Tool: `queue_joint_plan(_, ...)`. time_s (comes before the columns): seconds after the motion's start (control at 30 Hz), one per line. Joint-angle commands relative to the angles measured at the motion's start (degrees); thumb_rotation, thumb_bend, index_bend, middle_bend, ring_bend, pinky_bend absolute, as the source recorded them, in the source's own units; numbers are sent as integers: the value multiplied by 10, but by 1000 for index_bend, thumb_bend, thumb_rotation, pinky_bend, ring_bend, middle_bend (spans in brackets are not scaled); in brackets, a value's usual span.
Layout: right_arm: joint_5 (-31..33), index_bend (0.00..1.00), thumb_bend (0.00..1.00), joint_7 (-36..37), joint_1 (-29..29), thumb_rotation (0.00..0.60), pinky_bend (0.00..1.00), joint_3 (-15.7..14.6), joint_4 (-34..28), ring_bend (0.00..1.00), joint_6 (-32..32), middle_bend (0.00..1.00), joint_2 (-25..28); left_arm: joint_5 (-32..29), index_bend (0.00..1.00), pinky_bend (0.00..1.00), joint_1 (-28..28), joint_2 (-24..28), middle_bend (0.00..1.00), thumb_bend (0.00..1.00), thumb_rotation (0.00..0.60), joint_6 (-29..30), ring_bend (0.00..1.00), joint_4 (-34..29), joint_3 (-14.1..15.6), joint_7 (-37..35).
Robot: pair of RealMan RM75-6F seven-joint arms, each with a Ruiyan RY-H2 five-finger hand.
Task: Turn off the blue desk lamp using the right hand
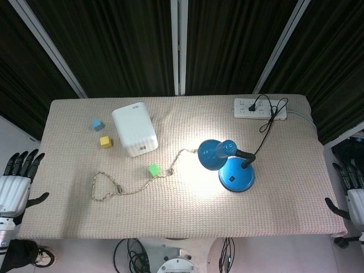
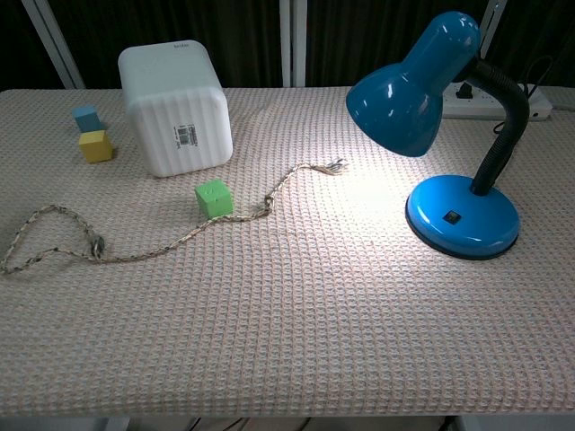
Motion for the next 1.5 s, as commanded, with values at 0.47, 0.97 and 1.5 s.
queue_joint_plan(0.47,-11,0,176,-2,7,600,0,-4,-22,0,-11,0,13,2,26,0,-2,5,0,44,600,-8,0,-7,1,-3)
queue_joint_plan(0.97,-64,0,201,-90,47,600,705,-46,-111,700,-98,738,41,-5,26,0,-7,-3,0,44,600,-27,0,-9,5,5)
queue_joint_plan(1.5,51,0,585,-295,177,600,803,-26,-255,818,-343,879,17,-11,26,0,4,4,0,45,600,-21,0,-19,9,2)
